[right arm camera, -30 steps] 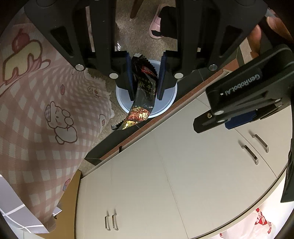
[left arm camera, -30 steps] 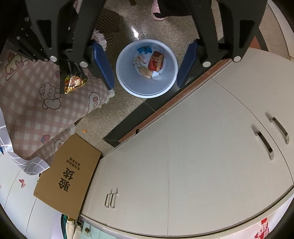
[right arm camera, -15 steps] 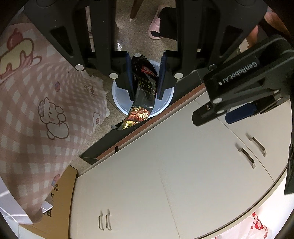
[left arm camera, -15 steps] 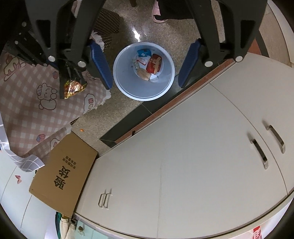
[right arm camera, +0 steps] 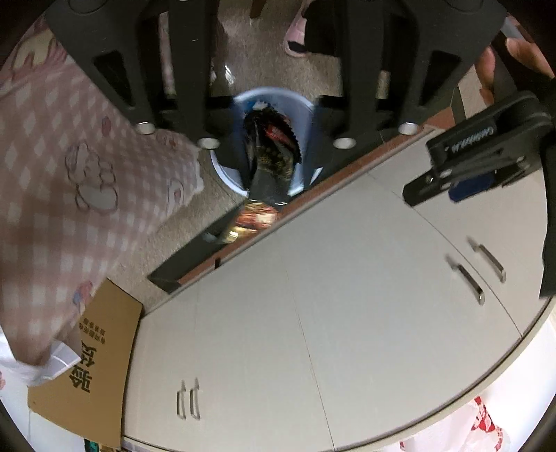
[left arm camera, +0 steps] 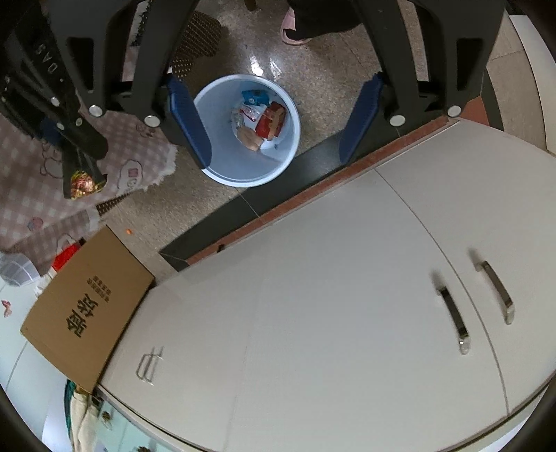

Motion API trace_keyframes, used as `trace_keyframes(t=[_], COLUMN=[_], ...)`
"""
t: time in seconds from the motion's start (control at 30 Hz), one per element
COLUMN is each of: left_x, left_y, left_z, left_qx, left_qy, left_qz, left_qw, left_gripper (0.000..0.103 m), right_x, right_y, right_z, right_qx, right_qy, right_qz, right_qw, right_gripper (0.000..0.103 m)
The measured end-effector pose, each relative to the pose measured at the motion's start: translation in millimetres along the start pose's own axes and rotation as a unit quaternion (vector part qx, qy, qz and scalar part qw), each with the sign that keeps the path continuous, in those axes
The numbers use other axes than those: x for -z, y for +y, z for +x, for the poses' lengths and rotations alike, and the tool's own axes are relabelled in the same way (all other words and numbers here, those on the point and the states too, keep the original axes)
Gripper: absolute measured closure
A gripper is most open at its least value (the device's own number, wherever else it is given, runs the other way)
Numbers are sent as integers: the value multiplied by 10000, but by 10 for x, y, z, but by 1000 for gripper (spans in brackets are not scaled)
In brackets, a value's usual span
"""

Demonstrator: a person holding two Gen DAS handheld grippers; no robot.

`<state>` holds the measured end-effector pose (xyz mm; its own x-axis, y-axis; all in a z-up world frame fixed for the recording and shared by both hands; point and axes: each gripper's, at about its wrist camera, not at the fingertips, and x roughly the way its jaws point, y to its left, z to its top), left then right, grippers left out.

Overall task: Collect trash
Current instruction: 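Open the right tool to drop the black wrapper into the bin, then move both open tools back over the table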

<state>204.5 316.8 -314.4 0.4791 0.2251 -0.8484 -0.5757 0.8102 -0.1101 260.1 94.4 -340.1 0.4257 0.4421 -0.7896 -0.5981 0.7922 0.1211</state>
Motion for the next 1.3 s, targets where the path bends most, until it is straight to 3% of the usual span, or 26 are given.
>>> trace_keyframes(t=[0.37,0.53,0.7,0.87,1.03,1.13,1.3], left_x=[-17,-44,-115,-211,-303,-317,-352], left_y=[-44,-124,-203,-343,-793,-1233,-2099], left_z=[-139,-290,-634,-1130,-1576,-1750,-1910], left_qx=[110,335,618,1005,1304,1531,2156], left_qy=[-90,-147,-404,-851,-1233,-1269,-1174], left_qz=[5,20,-28,-134,300,769,1593], left_qw=[9999,9993,9973,9912,9833,9770,9562], left_gripper=[29,29,29,29,27,27,27], right_x=[-70,-50,-113,-243,-325,-327,-283], right_y=[54,17,19,-50,-341,-643,-1281], right_z=[-141,-339,-685,-1291,-1920,-2219,-2606], right_qx=[78,75,13,-356,-192,9,513], right_qy=[-199,-257,-517,-1065,-1602,-1791,-1990], right_qz=[-54,8,63,241,529,731,1072], right_qw=[9998,9996,9986,9934,9855,9811,9728], right_gripper=[49,47,47,45,41,41,41])
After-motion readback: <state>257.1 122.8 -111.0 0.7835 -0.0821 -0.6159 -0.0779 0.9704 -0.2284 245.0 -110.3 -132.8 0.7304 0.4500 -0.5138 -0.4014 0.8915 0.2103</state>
